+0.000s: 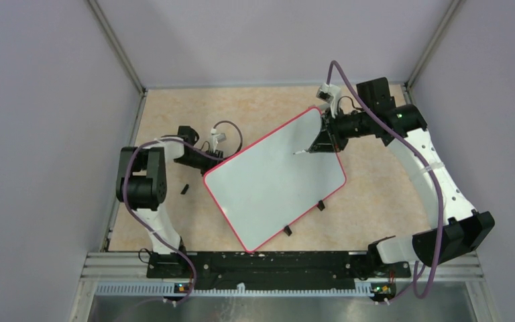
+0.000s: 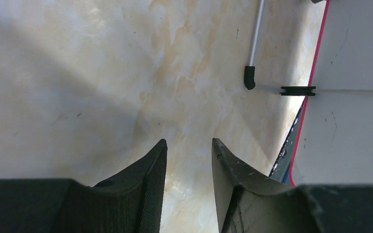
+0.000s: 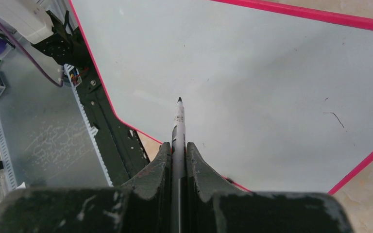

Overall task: Write a sentence on the whiteboard
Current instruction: Adjust the whiteboard stand at the center of the board.

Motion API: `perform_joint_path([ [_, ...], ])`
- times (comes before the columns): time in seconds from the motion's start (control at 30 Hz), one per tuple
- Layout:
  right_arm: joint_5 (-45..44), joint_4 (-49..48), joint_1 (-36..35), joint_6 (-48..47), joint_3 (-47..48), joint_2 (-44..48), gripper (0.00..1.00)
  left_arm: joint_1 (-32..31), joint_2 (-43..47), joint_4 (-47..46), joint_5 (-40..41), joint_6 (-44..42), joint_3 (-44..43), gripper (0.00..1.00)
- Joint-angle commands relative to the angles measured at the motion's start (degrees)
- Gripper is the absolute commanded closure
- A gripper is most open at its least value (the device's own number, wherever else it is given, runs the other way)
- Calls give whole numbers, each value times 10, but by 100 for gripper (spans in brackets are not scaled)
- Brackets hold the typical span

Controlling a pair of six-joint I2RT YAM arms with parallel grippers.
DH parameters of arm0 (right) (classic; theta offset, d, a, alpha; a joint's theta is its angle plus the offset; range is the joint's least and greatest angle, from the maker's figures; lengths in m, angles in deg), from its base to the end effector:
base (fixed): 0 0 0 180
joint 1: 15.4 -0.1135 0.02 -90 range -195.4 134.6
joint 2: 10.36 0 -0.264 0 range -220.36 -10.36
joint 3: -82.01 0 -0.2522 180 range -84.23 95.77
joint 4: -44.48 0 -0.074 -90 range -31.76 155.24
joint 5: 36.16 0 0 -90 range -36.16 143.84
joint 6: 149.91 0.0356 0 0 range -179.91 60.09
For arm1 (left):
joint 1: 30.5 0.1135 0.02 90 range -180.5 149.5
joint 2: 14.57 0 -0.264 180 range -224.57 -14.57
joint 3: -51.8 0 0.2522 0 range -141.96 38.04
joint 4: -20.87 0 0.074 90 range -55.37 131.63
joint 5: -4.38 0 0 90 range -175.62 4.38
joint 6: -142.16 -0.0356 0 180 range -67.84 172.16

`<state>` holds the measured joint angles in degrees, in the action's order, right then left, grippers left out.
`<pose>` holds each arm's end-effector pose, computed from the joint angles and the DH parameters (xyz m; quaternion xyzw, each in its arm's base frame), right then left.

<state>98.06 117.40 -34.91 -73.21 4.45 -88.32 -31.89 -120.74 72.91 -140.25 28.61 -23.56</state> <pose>0.2372 0.1104 0.4017 -0.3727 0.7932 0.3692 0.3091 0.3211 -0.0368 0.1440 0.2194 0.8597 -0.4388 0.1424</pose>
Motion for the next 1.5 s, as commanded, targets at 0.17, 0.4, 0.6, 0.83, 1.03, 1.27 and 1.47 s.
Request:
perform_joint_path([
  [0.17,3,0,-6,0,37,12,100,-61,-66,-27,-2,28,-35,57],
  [0.4,-5,9,-6,-6,42,9,100,-117,-117,-39,6,49,-85,58],
  [0.6,-10,12,-5,-9,40,10,100,-153,-162,-46,6,60,-135,59],
  [0.83,-14,15,-5,-13,40,9,100,-192,-195,-36,-1,55,-179,67],
  [1.03,-17,17,-5,-15,40,10,100,-232,-214,-21,-8,38,-200,70],
  [1.27,-19,19,-6,-16,41,12,100,-196,-186,-9,-55,42,-213,60],
  [1.47,-20,19,-6,-17,40,14,100,-108,-97,48,-106,-13,-160,54],
])
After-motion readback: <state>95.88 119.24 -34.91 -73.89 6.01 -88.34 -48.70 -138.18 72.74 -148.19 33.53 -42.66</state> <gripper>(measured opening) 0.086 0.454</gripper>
